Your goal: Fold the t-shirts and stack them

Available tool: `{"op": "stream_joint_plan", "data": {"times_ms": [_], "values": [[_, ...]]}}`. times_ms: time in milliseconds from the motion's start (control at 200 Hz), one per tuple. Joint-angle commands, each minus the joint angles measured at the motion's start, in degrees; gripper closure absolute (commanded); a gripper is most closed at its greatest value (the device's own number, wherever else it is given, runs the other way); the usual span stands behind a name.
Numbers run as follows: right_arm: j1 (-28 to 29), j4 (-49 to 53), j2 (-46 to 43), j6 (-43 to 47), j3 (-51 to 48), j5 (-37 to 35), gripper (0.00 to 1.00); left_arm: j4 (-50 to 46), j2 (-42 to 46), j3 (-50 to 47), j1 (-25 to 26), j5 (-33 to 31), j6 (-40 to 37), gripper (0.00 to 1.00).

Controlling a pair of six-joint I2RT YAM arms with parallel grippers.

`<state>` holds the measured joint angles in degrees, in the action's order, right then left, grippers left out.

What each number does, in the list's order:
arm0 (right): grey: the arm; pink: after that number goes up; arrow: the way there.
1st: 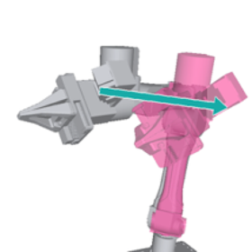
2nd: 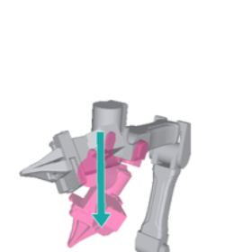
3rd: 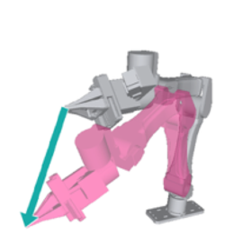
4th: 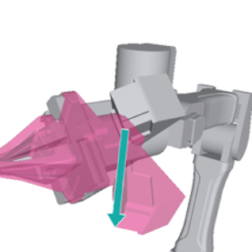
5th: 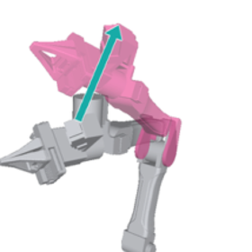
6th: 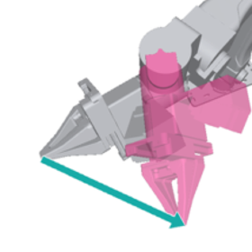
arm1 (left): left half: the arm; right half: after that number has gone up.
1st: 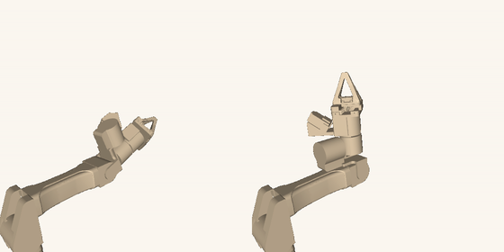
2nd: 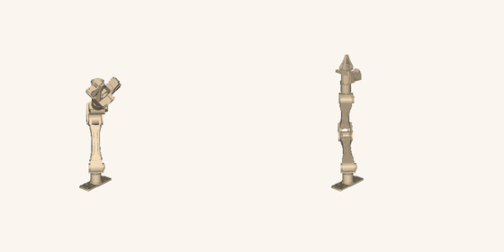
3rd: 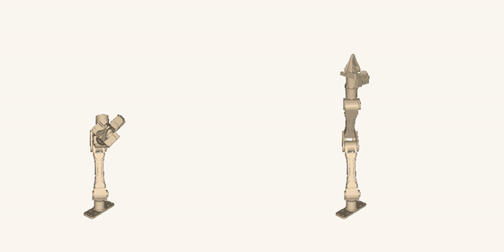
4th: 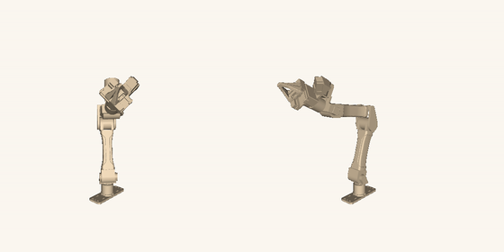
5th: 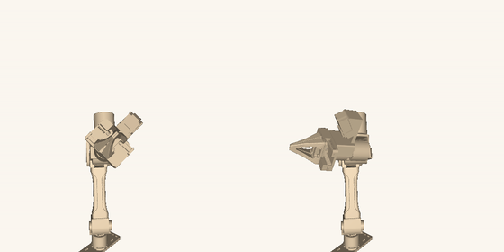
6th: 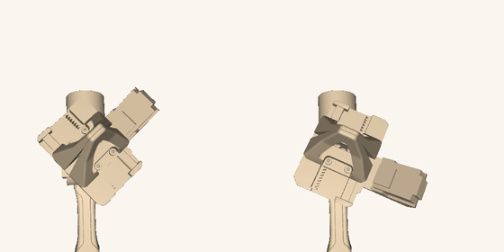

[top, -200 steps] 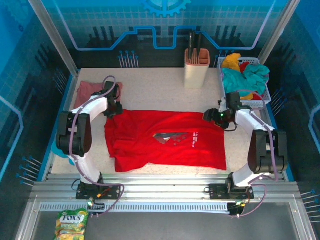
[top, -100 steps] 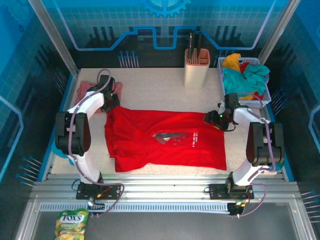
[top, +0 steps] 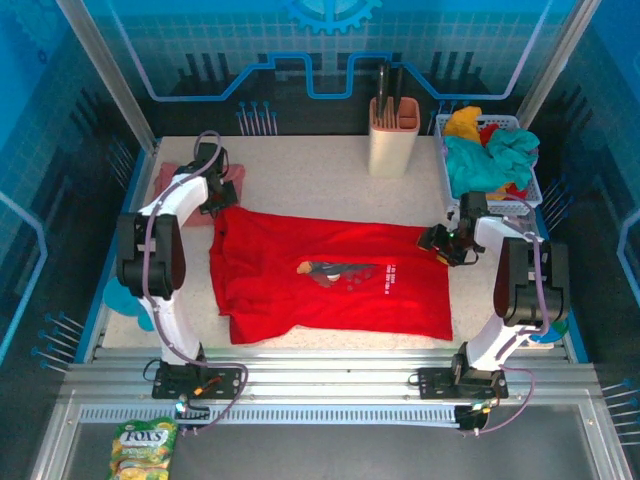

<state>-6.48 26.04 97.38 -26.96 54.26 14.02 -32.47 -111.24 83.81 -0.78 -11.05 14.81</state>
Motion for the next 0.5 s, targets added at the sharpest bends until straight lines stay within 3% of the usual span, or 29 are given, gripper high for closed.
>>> {"op": "stream_joint_plan", "data": {"times_ms": [0,50,135,255,495], "values": [[-1.5,0.5,1.6,-0.4,-0.5,-1.2,0.39,-2.4,-1.0,2.5,-0.8,-2.7,-0.9,0.83],[-1.7,0.6,1.5,-0.5,-0.5,-1.3,0.39,-2.2,-0.1,1.8,-0.8,-3.4,-0.2,0.78],[-2.3,0.6,0.3,-0.8,-0.8,-1.7,0.39,-1.9,1.8,0.6,-0.9,-3.6,0.5,0.52],[-2.4,1.4,-3.3,-0.6,-0.8,-2.4,0.38,-4.5,4.1,1.3,-0.8,-3.5,1.5,0.38],[-1.8,3.2,-9.4,1.2,0.0,-1.4,0.31,-5.7,11.8,-4.6,1.2,-0.1,2.7,0.34]]}}
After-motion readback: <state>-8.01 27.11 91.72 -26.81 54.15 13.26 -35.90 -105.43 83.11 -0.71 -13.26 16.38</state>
